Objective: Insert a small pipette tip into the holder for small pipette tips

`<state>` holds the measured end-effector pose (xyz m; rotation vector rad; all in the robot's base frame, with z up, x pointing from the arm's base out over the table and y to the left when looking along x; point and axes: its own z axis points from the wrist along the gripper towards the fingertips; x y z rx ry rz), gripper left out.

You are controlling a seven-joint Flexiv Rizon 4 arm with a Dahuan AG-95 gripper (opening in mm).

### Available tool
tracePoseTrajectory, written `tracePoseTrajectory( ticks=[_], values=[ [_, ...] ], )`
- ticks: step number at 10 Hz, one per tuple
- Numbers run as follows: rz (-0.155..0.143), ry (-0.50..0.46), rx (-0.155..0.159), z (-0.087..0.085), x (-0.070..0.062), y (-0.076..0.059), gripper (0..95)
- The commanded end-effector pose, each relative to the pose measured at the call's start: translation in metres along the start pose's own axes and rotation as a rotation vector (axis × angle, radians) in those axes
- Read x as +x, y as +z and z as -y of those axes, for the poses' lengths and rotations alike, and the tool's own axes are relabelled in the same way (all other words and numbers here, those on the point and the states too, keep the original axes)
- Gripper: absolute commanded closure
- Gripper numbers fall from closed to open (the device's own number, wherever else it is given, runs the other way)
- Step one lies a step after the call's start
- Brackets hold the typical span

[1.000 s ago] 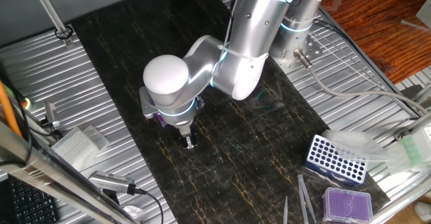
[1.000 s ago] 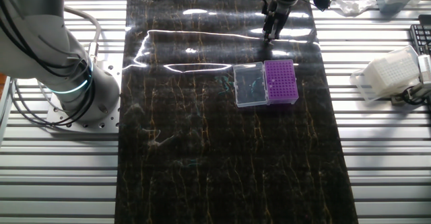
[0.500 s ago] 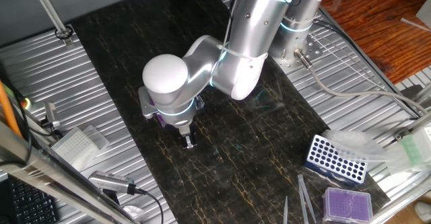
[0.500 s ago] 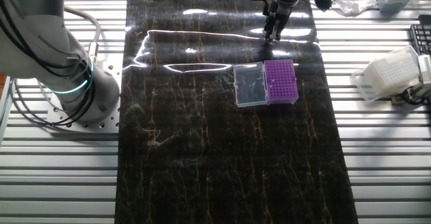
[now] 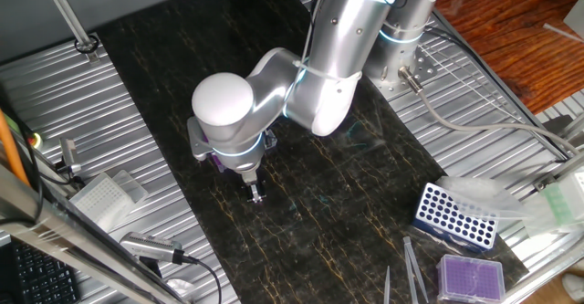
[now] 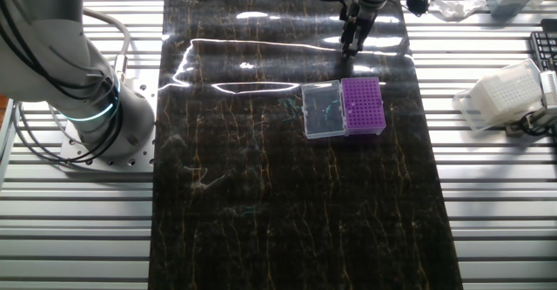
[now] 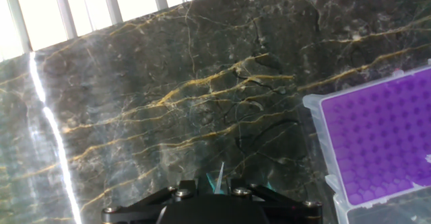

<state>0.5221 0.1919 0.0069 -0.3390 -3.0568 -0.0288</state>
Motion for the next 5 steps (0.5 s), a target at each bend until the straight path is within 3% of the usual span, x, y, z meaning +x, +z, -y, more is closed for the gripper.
tracePoseTrajectory(
  ticks=[1, 2, 5],
  values=[
    [-0.006, 0.001, 0.001, 0.0010, 0.0012, -0.0009, 76.0],
    [-0.003, 0.001, 0.003, 0.0011, 0.0013, -0.0008, 95.0],
    [-0.001, -0.001, 0.004, 0.0014, 0.0017, 0.0005, 95.0]
  ],
)
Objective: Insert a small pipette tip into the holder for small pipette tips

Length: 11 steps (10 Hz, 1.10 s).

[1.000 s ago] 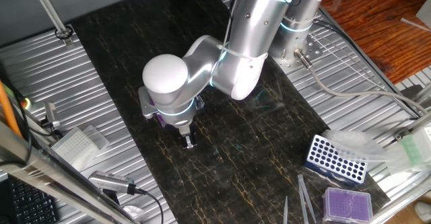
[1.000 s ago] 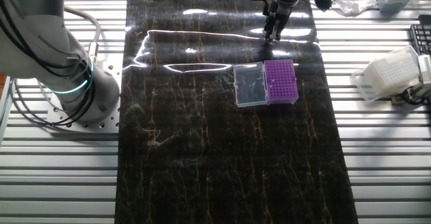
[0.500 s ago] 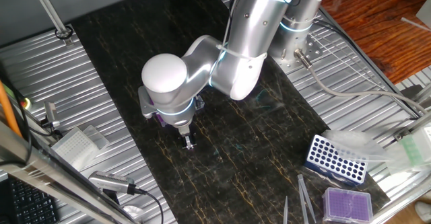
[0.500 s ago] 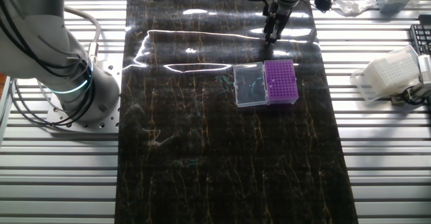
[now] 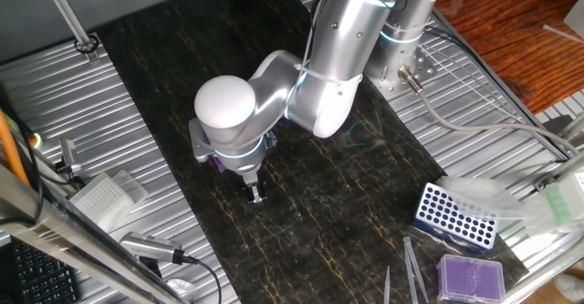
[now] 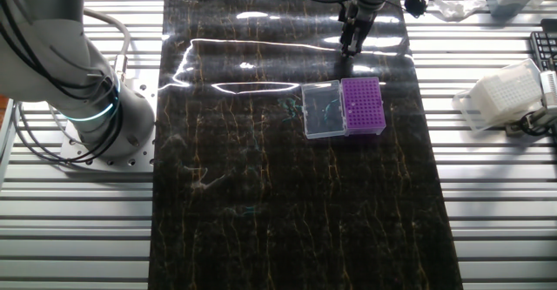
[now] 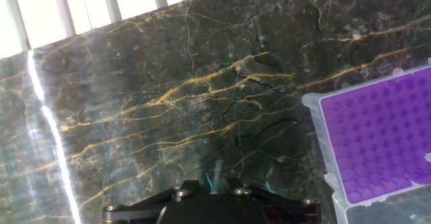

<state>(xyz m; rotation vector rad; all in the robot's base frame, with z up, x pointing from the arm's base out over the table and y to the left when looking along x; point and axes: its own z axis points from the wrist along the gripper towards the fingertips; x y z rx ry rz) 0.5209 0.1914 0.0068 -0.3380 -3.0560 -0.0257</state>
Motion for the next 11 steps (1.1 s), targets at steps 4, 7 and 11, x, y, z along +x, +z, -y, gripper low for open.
tracePoseTrajectory(
  ticks=[4, 7, 11],
  values=[
    [-0.003, -0.022, 0.000, 0.001, 0.000, -0.007, 95.0],
    [-0.019, -0.039, -0.003, 0.001, 0.000, -0.021, 95.0],
    [-0.037, -0.098, -0.007, 0.009, -0.003, -0.039, 95.0]
  ],
)
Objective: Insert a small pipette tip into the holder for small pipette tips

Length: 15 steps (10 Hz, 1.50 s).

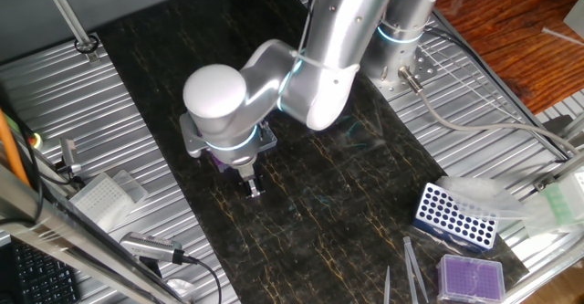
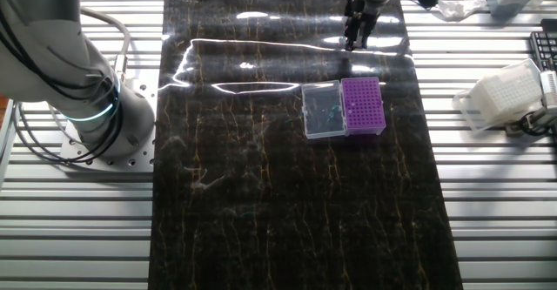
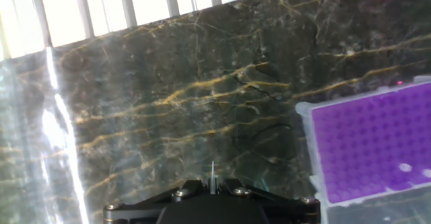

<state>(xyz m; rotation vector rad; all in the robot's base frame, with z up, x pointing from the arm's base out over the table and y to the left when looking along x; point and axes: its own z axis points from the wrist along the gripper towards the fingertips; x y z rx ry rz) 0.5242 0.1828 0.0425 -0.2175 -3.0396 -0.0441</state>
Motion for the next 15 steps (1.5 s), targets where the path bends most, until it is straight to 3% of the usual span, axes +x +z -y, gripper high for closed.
tracePoseTrajectory(
  ticks=[1, 5, 15],
  values=[
    [-0.022, -0.057, -0.001, 0.008, -0.002, -0.010, 95.0],
    [-0.041, -0.359, 0.014, 0.026, -0.007, -0.026, 95.0],
    [-0.046, -0.768, 0.033, 0.059, -0.028, -0.083, 95.0]
  ],
)
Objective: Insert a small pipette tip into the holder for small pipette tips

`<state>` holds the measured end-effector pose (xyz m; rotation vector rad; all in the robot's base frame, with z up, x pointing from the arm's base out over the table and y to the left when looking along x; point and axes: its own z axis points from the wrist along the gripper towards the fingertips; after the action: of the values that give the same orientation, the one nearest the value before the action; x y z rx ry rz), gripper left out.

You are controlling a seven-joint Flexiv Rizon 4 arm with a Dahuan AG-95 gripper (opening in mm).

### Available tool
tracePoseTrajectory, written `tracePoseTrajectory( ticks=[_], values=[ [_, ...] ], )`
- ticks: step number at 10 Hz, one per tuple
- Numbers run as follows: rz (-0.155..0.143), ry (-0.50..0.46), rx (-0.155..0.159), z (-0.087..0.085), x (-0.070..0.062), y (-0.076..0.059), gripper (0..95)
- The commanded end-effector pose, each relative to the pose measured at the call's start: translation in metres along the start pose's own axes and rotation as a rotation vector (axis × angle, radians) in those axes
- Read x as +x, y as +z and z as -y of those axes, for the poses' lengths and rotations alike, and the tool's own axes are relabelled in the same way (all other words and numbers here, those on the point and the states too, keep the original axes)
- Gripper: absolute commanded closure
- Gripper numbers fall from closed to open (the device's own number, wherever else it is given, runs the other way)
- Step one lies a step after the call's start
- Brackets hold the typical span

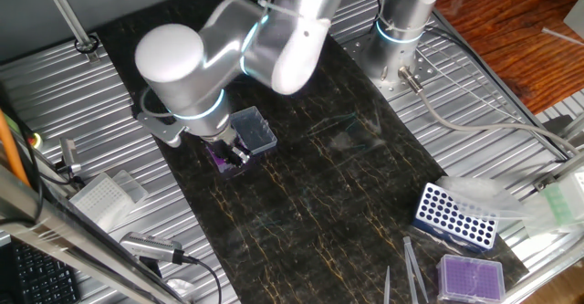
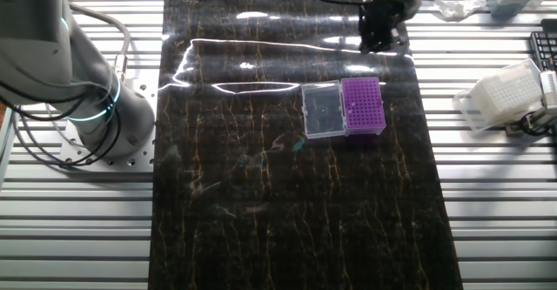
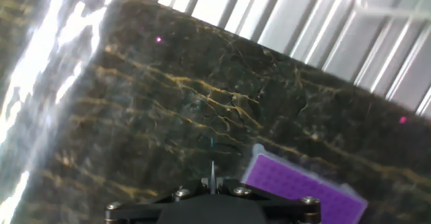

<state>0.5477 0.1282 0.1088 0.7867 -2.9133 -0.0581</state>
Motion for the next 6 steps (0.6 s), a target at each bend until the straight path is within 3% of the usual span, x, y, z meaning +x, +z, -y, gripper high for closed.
tracePoseTrajectory(
  ticks=[1, 6],
  values=[
    [-0.003, -0.109, 0.010, 0.014, 0.009, -0.017, 95.0],
    [-0.014, -0.162, 0.043, 0.042, 0.049, -0.037, 95.0]
  ],
)
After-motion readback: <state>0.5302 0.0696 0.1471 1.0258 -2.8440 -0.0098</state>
